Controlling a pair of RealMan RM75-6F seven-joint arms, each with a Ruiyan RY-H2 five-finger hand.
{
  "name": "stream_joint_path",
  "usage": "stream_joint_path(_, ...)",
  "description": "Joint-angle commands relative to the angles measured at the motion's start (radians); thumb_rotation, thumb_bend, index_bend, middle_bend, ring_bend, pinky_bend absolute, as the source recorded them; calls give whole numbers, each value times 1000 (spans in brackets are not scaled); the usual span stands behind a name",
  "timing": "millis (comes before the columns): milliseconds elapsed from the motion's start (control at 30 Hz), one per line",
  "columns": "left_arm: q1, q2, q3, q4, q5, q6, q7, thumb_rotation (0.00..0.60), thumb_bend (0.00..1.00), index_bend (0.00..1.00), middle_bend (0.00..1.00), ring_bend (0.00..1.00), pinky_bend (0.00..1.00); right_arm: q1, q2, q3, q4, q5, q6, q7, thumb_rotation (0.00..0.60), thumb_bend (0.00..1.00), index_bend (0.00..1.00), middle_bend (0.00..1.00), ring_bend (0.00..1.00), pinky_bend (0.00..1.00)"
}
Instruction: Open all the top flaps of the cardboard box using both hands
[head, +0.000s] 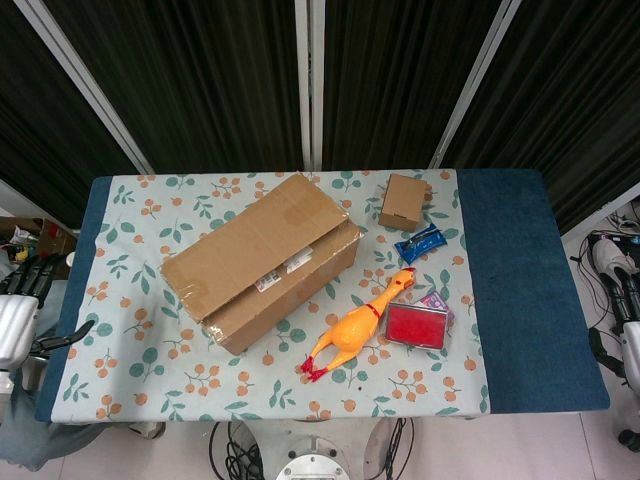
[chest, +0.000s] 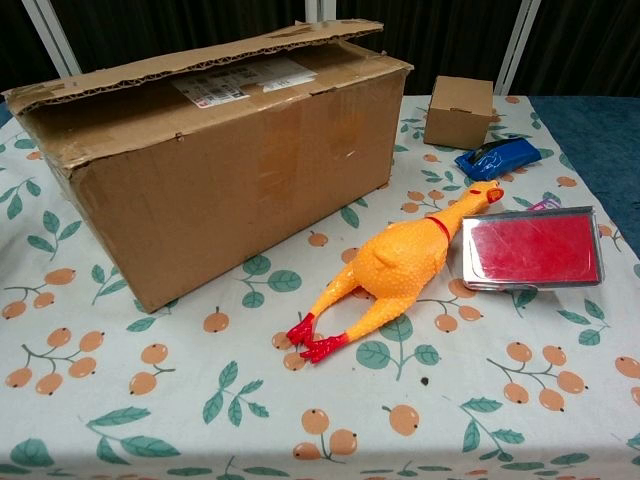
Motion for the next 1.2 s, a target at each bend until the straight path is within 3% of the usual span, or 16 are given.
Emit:
stream_joint_path(33, -3, -3, -4, 1, -2, 1, -3, 327, 150, 72, 78, 77, 191, 1, 2, 3, -3, -1, 1, -1, 600, 371, 0, 0, 0, 0)
stream_joint_path(333, -66, -14, -35, -92, 44, -29, 21, 343, 94, 73, 78, 78, 191, -4, 34, 23, -28, 3, 25, 6, 600, 370, 0, 0, 0, 0)
stream_joint_path(667, -238, -93, -102, -234, 97, -161, 92, 346, 61, 72, 79, 77, 191, -3, 81, 45, -55, 19, 28, 25, 600, 370, 0, 0, 0, 0)
stream_joint_path(900, -341, -249, -154, -227, -2, -225, 241, 320, 59, 73, 81, 77, 191, -13, 80, 42, -43, 20, 34, 49, 600, 370, 0, 0, 0, 0)
stream_joint_path(1033, -379, -336, -170, -190, -111, -241, 373, 424, 60, 70, 85, 77, 190, -22, 80, 41, -33, 21, 44, 58, 600, 370, 0, 0, 0, 0)
stream_joint_path(1200, -408, -392, -170, -175, -194, -257, 426, 426, 61, 63, 83, 77, 190, -30, 83, 45, -18, 37, 44, 77, 600, 369, 0, 0, 0, 0)
